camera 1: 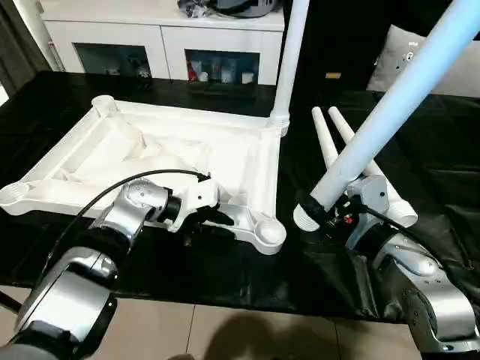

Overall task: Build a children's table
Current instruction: Rotate table base, then insert table leg to table base

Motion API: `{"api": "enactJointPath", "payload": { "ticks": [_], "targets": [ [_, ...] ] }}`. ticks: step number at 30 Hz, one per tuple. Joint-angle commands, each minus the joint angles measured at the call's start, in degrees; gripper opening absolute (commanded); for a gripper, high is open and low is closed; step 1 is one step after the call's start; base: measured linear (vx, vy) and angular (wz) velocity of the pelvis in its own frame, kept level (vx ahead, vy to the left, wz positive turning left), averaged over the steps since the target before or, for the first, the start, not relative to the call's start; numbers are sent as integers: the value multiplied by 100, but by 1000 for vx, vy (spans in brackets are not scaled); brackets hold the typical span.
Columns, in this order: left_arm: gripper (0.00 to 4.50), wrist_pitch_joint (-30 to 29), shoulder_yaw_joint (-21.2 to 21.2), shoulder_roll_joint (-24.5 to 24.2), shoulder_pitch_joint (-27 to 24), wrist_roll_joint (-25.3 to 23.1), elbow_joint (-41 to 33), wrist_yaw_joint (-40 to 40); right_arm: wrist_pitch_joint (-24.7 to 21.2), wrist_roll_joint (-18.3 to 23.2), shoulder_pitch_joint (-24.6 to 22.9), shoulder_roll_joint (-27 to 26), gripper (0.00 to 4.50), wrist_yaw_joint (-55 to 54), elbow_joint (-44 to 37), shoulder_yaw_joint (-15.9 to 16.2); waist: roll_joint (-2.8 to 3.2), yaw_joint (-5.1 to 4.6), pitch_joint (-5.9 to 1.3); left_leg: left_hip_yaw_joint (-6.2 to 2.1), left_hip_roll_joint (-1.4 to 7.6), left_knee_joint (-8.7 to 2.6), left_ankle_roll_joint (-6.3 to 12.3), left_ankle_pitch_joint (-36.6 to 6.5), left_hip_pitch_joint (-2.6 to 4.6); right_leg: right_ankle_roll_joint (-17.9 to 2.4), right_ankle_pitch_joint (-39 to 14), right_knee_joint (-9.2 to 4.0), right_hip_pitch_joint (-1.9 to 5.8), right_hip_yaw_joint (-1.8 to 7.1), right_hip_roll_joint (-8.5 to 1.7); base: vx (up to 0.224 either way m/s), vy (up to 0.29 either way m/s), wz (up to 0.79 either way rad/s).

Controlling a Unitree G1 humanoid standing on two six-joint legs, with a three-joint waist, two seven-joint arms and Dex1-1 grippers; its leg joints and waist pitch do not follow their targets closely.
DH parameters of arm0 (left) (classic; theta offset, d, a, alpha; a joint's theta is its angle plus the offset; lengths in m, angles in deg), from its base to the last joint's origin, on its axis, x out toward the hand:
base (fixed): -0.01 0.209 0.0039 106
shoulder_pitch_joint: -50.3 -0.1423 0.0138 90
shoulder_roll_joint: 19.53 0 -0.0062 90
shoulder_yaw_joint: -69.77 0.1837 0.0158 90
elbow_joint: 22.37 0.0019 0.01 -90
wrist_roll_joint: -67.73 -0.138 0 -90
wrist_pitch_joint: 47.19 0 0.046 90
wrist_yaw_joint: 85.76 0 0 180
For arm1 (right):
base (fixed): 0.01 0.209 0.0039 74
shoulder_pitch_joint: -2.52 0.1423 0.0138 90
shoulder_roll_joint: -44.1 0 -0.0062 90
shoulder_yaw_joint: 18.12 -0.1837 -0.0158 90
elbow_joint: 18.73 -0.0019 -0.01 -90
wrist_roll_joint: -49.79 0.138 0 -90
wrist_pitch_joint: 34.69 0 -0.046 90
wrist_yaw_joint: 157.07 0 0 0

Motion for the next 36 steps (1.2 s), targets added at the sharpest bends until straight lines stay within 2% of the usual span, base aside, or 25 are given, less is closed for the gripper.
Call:
{"api": "enactJointPath", "payload": {
  "ticks": [1,7,9,12,14,17,19,20,21,23,24,25,28,29,31,33,34,36],
  "targets": [
    [84,107,-100,32,122,-128,215,51,110,58,56,-5,190,21,0,-63,17,24,-331,-103,424,-498,125,-806,4,-1552,-656,-396,330,313,-559,0,0,0],
    [38,320,-129,64,239,-225,542,81,145,35,116,-24,190,8,51,-43,25,26,-323,-102,430,-509,109,-899,16,-1541,-800,-418,320,318,-562,0,0,0],
    [19,427,-70,43,241,-325,588,26,153,19,123,-44,190,-8,62,-26,19,24,-317,-110,445,-524,79,-971,11,-1503,-923,-420,326,322,-574,0,0,0],
    [10,537,32,2,251,-591,665,-240,162,-3,106,-73,190,-16,65,16,19,15,-324,-109,444,-522,100,-906,2,-1511,-816,-410,328,322,-576,0,0,0],
    [1,488,12,15,262,-627,695,-358,163,-3,116,-78,190,-23,70,27,24,2,-323,-107,438,-518,97,-907,-5,-1520,-779,-411,333,320,-574,0,0,0],
    [0,26,-251,231,243,-508,716,-955,137,25,219,-157,190,-97,108,5,21,-6,-315,-102,429,-506,106,-927,-4,-1569,-854,-416,331,317,-573,0,0,0],
    [0,-108,-283,264,220,-505,703,-1020,117,31,255,-181,190,-121,121,2,20,-12,-317,-104,426,-507,106,-934,-4,-1561,-943,-430,329,315,-569,0,0,0],
    [0,-220,-341,312,163,-460,651,-1026,71,35,301,-209,190,-150,133,5,16,-13,-316,-103,427,-510,109,-928,-6,-1553,-950,-428,332,320,-571,0,0,0],
    [0,-313,-420,379,64,-364,535,-1031,18,30,345,-238,190,-183,139,24,44,-15,-322,-106,424,-508,107,-884,-5,-1558,-914,-419,334,317,-569,0,0,0],
    [0,-327,-476,442,-39,-309,411,-1079,-34,18,382,-264,190,-215,146,44,30,-16,-320,-97,424,-499,141,-845,-4,-1590,-838,-428,327,319,-565,0,0,0],
    [0,-334,-466,468,-136,-321,264,-1171,-80,-1,412,-276,190,-249,154,59,58,-2,-324,-103,436,-508,150,-841,-5,-1596,-807,-420,329,320,-567,0,0,0],
    [0,-347,-399,466,-223,-405,147,-1283,-129,3,449,-276,190,-254,172,67,39,-10,-318,-104,438,-514,165,-858,-12,-1594,-785,-415,333,314,-552,0,0,0],
    [0,-335,-238,421,-463,-660,-205,-1553,-376,163,518,-299,190,-176,114,100,58,-4,-316,-102,438,-519,187,-904,-10,-1534,-966,-433,327,315,-558,0,0,0],
    [0,-331,-206,412,-578,-719,-406,-1609,-503,260,553,-331,190,-139,82,100,45,-8,-309,-108,443,-527,209,-917,-23,-1498,-1062,-434,328,316,-559,0,0,0],
    [0,-474,-227,423,-682,-671,-626,-1591,-699,295,602,-345,190,-203,52,87,67,-6,-309,-104,453,-536,164,-999,-3,-1421,-1317,-457,298,319,-564,0,0,0],
    [0,-789,-282,426,-868,-670,-1078,-1586,-712,344,731,-296,190,-44,115,150,68,-7,-309,-104,454,-544,117,-1033,-2,-1376,-1389,-457,283,322,-558,0,0,0],
    [0,-883,-291,424,-914,-661,-1202,-1587,-700,333,770,-259,190,30,137,189,47,-10,-310,-109,460,-544,109,-1015,-11,-1366,-1394,-446,288,318,-568,0,0,0],
    [0,-1035,-293,423,-970,-648,-1382,-1606,-645,291,845,-193,190,174,190,271,50,-17,-315,-100,450,-539,119,-983,-7,-1328,-1386,-449,275,319,-556,0,0,0]
  ]
}}
